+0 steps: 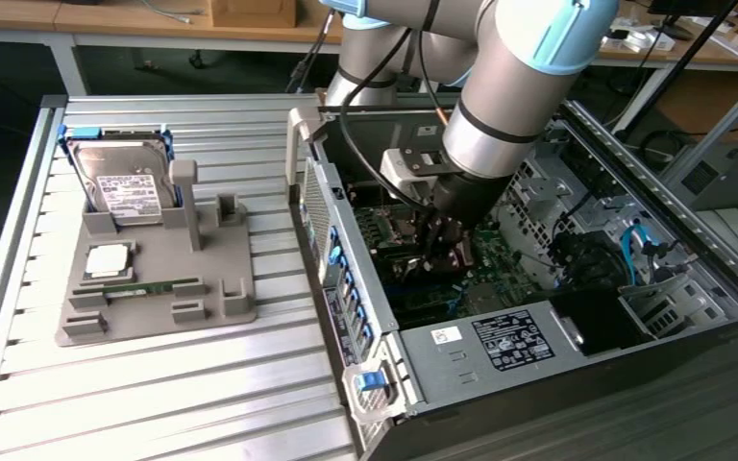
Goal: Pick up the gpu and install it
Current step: 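Insert the gpu into the slot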
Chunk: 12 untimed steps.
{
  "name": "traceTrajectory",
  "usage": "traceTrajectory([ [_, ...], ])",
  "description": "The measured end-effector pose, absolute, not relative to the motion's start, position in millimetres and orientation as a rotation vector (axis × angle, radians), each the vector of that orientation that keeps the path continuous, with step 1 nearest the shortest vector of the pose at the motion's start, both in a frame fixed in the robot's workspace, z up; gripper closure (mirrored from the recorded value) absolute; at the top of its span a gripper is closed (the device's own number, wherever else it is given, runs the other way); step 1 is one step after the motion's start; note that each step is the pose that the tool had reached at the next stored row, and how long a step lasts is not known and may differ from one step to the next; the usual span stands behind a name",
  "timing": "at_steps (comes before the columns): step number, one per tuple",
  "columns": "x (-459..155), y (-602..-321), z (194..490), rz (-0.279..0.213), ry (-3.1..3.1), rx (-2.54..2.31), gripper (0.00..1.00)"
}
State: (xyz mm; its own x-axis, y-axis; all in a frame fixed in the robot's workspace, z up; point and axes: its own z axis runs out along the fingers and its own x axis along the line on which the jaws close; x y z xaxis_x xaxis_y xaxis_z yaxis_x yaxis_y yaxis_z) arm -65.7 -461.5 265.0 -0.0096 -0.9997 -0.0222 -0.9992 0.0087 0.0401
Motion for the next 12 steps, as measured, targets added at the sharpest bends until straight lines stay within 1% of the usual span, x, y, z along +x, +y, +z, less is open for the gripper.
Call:
traceTrajectory([
  [12,-66.3,-461.5,268.0,-0.067,-2.223,2.203,0.73],
])
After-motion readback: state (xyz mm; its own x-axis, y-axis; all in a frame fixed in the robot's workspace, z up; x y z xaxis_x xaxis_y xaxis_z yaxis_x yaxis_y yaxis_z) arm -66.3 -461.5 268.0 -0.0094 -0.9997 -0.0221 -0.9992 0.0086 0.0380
